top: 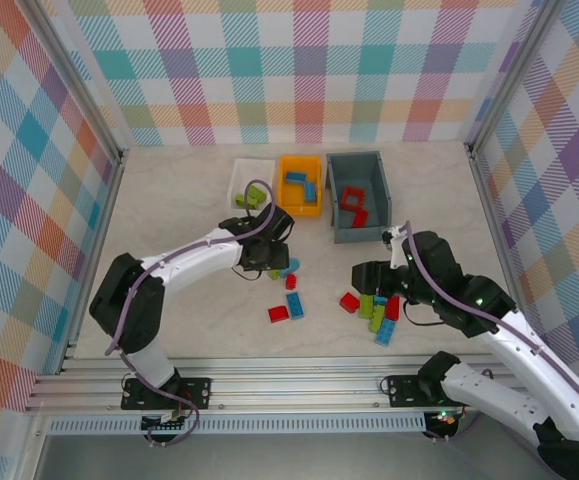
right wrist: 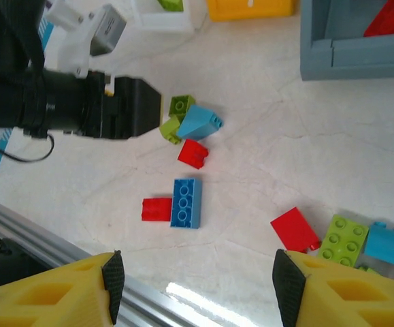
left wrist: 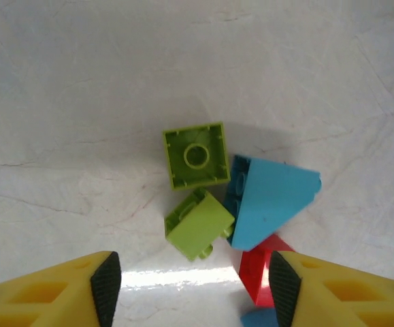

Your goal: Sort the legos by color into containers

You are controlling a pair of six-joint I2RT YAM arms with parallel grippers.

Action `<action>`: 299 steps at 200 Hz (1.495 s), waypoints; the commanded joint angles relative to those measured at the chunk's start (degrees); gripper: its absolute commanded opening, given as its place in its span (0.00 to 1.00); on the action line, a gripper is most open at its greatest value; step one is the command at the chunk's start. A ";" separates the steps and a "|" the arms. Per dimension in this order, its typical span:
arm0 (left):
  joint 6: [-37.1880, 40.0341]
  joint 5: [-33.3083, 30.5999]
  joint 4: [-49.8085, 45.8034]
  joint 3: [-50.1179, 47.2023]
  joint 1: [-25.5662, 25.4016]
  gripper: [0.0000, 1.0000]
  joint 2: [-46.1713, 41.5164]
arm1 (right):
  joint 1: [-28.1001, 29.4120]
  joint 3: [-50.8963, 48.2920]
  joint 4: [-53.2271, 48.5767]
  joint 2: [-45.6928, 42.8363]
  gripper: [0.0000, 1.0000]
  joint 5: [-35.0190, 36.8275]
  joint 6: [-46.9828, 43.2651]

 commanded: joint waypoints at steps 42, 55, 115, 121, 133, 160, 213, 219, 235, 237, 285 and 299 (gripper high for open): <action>-2.08 0.61 -3.73 11.39 4.23 0.67 12.38 | 2.01 1.79 6.96 4.92 0.69 -8.38 -2.68; -2.42 1.35 -3.82 12.40 4.56 0.66 14.08 | 2.15 2.47 7.68 5.52 0.70 -9.73 -3.26; -3.81 4.47 -1.90 10.67 4.33 0.60 15.85 | 2.31 4.37 7.63 7.57 0.70 -10.07 -3.55; -3.91 4.64 -1.60 10.14 4.19 0.59 15.60 | 2.29 4.29 7.64 7.57 0.70 -9.98 -3.54; -4.20 4.57 -1.14 9.11 3.97 0.58 15.17 | 2.29 4.03 7.85 7.59 0.70 -9.90 -3.44; -4.55 4.65 -0.39 7.66 3.72 0.48 15.12 | 2.29 3.98 7.99 7.83 0.70 -9.68 -3.04; -3.83 -1.15 -1.38 7.92 3.76 0.27 10.98 | 2.38 3.93 8.46 8.47 0.69 -9.95 -2.78; -3.24 -2.28 -2.22 8.82 3.96 0.27 10.38 | 2.46 3.92 8.73 8.77 0.69 -10.06 -2.68; -1.11 -3.29 -4.42 12.36 5.62 0.27 9.68 | 2.87 4.01 9.81 9.68 0.69 -9.86 -2.60; -0.85 -3.28 -4.63 12.92 5.95 0.26 9.68 | 2.94 4.08 9.91 9.86 0.69 -9.82 -2.65; 7.28 -1.94 -7.61 29.17 14.70 0.26 15.35 | 4.01 7.70 14.80 17.22 0.67 -6.20 -2.22; 9.04 -1.20 -7.55 34.87 16.62 0.26 19.08 | 4.46 9.43 15.50 19.65 0.66 -4.98 -2.14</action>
